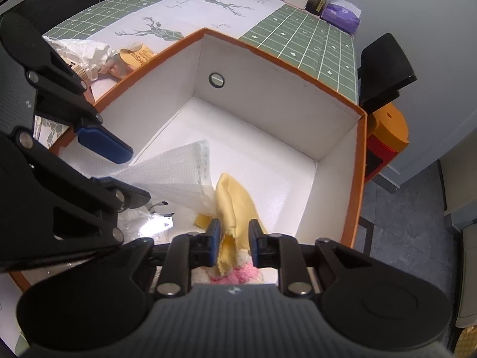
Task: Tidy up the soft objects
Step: 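Carry the yellow cloth and mesh bag over the box and release both, then withdraw both open grippers from the box back toward the table items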
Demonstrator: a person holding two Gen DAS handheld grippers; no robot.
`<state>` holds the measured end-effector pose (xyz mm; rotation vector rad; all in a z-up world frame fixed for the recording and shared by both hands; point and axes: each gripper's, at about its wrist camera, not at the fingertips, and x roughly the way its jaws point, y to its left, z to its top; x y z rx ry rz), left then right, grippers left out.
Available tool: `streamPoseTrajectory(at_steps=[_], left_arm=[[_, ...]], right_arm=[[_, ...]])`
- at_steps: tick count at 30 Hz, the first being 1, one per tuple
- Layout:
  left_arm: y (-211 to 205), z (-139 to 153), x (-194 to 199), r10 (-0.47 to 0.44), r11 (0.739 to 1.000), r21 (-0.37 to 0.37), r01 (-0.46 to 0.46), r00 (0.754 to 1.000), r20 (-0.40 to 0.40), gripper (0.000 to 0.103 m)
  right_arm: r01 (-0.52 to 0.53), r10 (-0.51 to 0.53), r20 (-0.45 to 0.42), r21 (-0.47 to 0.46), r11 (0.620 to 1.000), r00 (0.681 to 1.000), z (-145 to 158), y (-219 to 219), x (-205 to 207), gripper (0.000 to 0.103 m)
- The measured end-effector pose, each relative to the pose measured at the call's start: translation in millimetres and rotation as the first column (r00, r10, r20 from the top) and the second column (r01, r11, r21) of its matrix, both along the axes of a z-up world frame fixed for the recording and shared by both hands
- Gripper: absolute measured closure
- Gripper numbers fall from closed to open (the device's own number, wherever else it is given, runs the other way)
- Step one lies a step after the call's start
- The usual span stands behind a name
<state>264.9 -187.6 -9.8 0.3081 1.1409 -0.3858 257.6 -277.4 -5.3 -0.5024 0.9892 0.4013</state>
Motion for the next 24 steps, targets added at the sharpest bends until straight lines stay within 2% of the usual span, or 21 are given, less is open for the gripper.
streamPoseTrajectory(at_steps=[3, 5, 6, 9, 13, 14, 20, 24], left_arm=[[10, 9, -3, 0.011, 0.999, -0.05, -0.01, 1.0, 0.014, 0.05], [17, 16, -7, 0.018, 0.997, -0.075, -0.016, 0.999, 0.032, 0.047], [21, 20, -9, 0.019, 0.996, -0.087, -0.016, 0.999, 0.041, 0.045], [35, 35, -19, 0.023, 0.991, -0.134, -0.013, 0.997, 0.071, 0.043], [57, 56, -39, 0.044, 0.985, -0.174, -0.019, 0.989, 0.138, 0.043], [63, 61, -45, 0.049, 0.983, -0.18, -0.02, 0.986, 0.158, 0.043], [111, 82, -81, 0.144, 0.967, -0.242, -0.079, 0.953, 0.265, 0.043], [143, 81, -105, 0.221, 0.96, -0.238, -0.146, 0.918, 0.329, 0.043]], right_arm=[[0.014, -0.014, 0.023, -0.011, 1.0, 1.0, 9, 1, -2, 0.077], [0.024, -0.024, 0.043, -0.014, 1.0, 0.999, 16, 2, -5, 0.067], [0.029, -0.029, 0.052, -0.011, 1.0, 0.998, 20, 2, -7, 0.066], [0.043, -0.043, 0.083, 0.005, 0.999, 0.996, 34, 6, -14, 0.064], [0.048, -0.049, 0.156, 0.01, 0.999, 0.987, 50, 19, -33, 0.052], [0.048, -0.051, 0.173, 0.018, 0.999, 0.984, 54, 23, -37, 0.052], [0.018, -0.048, 0.247, 0.124, 0.992, 0.968, 75, 54, -66, 0.051], [-0.036, -0.027, 0.263, 0.232, 0.972, 0.964, 81, 82, -88, 0.05]])
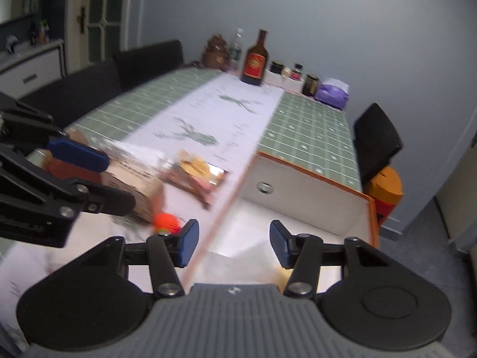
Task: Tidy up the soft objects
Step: 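Withdraw both open grippers from the box back toward the table items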
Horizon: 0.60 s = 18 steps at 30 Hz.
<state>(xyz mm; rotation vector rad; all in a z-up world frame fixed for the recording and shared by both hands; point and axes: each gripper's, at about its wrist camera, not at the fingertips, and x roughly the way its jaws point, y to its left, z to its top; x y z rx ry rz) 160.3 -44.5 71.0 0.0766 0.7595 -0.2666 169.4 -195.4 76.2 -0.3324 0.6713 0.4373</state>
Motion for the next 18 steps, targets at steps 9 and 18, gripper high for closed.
streamPoseTrajectory(at_steps=[9, 18], left_arm=[[84, -52, -54, 0.253, 0.965, -0.069, -0.253, 0.968, -0.009, 0.043], [136, -114, -97, 0.376, 0.909, -0.144, -0.39, 0.919, -0.115, 0.043]], right_arm=[[-0.121, 0.119, 0.027, 0.114, 0.986, 0.993, -42, 69, -57, 0.044], [-0.06, 0.067, -0.03, 0.184, 0.981, 0.997, -112, 99, -81, 0.03]])
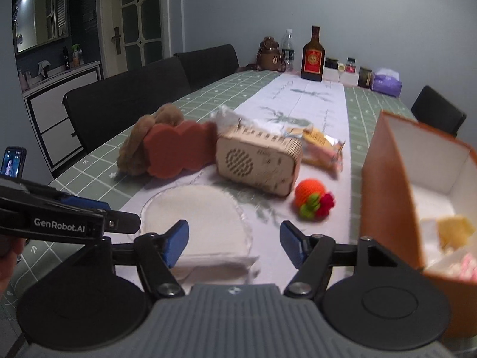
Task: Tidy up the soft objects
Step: 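Withdraw both open grippers from the box back toward the table items, then grasp the white bath mitt edge with the left gripper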
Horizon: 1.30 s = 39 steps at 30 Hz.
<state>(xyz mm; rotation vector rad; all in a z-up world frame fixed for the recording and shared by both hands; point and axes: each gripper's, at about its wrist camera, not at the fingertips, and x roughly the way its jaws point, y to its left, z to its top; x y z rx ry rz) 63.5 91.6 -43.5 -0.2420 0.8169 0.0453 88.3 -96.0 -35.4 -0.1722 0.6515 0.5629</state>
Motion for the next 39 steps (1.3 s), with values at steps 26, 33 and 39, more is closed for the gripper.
streamPoseTrajectory(at_steps=[26, 33, 39], left_arm=[[13, -33, 20, 0.008, 0.988, -0.154, -0.014, 0.999, -0.038, 0.035], [1, -30, 31, -0.023, 0.988, -0.153, 0.012, 0.997, -0.069, 0.035], [-4, -24, 38, -0.034, 0.988, -0.152, 0.021, 0.996, -0.086, 0.043]], right_arm=[[0.007, 0.001, -0.175, 0.044, 0.999, 0.985, -51, 10, 34, 0.037], [-0.036, 0.043, -0.17, 0.044, 0.998, 0.984, -54, 20, 31, 0.052], [-0.086, 0.093, -0.177, 0.044, 0.995, 0.98, -53, 27, 30, 0.073]])
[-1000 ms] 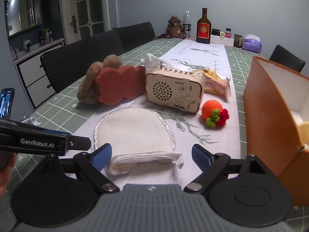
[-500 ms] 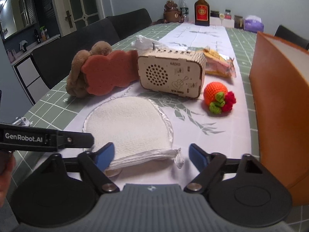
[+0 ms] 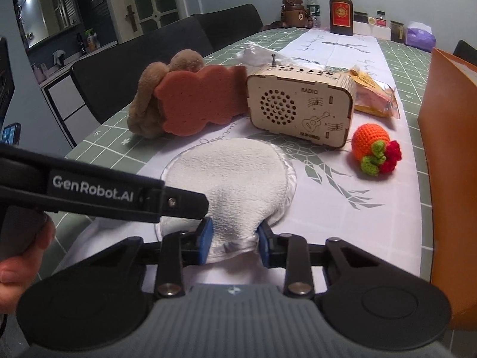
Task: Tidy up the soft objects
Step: 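Grasp the white bath mitt edge with the left gripper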
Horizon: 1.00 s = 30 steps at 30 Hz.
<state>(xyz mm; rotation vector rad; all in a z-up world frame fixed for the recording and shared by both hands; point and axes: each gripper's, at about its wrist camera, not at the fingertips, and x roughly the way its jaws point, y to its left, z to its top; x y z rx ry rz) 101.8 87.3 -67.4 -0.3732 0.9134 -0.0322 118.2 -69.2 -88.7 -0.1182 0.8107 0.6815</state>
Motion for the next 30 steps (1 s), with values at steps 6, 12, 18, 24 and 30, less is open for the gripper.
streamPoseTrajectory(at_steps=[6, 12, 18, 24, 30], left_arm=[[-21, 3, 10, -0.055, 0.998, -0.001, 0.055, 0.998, -0.031, 0.05], [-19, 2, 14, -0.031, 1.0, -0.01, 0.03, 0.996, -0.078, 0.041], [-10, 2, 21, 0.014, 0.997, -0.076, -0.023, 0.992, -0.123, 0.04], [1, -2, 26, 0.051, 0.978, -0.195, -0.078, 0.989, -0.14, 0.024], [-20, 1, 31, 0.02, 0.996, -0.086, -0.031, 0.99, -0.137, 0.034]], right_arm=[[-0.038, 0.038, 0.004, -0.01, 0.999, 0.999, 0, 8, -4, 0.078], [-0.027, 0.028, -0.025, 0.043, 0.999, 0.999, 0, -2, -3, 0.078], [-0.055, 0.055, 0.005, 0.033, 0.998, 0.998, 0, -2, -7, 0.079], [-0.093, 0.093, 0.012, 0.026, 0.995, 0.996, 3, 0, -11, 0.082], [-0.156, 0.155, 0.089, -0.005, 0.988, 0.984, 15, 9, -24, 0.084]])
